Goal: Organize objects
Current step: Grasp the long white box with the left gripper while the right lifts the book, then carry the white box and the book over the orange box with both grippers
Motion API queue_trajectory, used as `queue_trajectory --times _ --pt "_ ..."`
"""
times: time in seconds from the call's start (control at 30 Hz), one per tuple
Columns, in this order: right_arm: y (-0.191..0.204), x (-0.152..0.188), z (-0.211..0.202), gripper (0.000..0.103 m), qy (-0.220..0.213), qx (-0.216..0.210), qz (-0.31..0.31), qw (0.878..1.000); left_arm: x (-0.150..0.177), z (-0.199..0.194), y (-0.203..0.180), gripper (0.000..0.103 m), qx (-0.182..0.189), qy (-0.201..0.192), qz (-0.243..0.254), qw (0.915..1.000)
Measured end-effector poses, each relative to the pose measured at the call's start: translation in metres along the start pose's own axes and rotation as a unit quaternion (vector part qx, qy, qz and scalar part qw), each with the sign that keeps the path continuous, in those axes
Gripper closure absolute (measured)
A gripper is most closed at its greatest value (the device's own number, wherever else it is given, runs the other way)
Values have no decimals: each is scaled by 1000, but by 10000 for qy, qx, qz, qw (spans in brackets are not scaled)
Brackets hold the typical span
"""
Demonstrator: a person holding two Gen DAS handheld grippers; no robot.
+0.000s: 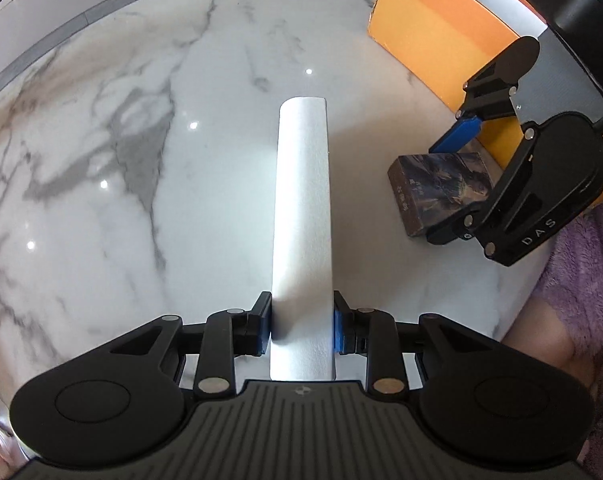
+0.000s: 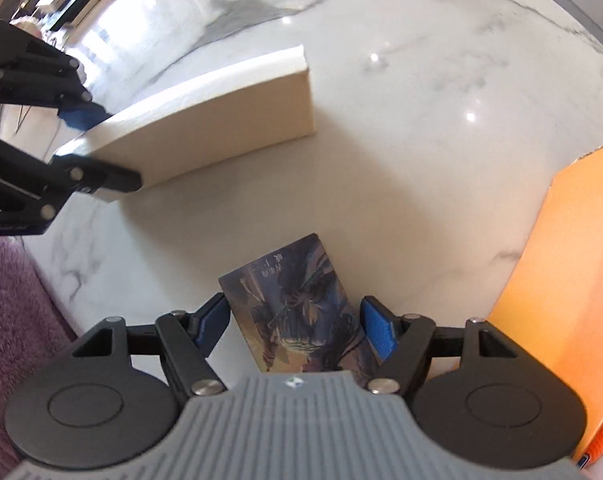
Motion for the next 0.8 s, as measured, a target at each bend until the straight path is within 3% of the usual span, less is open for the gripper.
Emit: queue_trajectory --times 0.17,0.2,0.3,0.33,0.4,0.47,0.67,0.8 --pt "-8 12 -4 26 -81 168 -308 9994 10 -1 -14 69 -77 73 70 9999" --pt "-8 12 -4 23 -86 175 -370 9991 9 -2 -16 64 -146 28 125 9998" --pt "-8 11 -8 18 -112 241 -595 9979 -2 -6 -23 33 -350 -191 361 9986" --pt "-8 10 -10 17 -109 286 -686 9972 -9 -5 -24 31 -371 -241 422 9981" --pt "-3 30 -22 17 -93 379 -910 9951 -20 -1 -25 31 -366 -231 453 9980" --pt "-4 28 -23 17 -50 464 -1080 9930 -29 5 -25 33 -380 -145 416 9983" --pt "-7 18 -19 24 27 563 -1438 9880 -38 18 -22 48 -554 334 227 9976" --pt "-10 11 -20 28 -4 521 -1458 9879 -39 19 -19 66 -524 419 56 9977"
Point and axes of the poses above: each gripper's, at about its wrist camera, not at the fingertips, and z roughly the way its jaws point, y to its left, x to its underside, the point moved 3 cm from there along z, roughly the way its jaws point
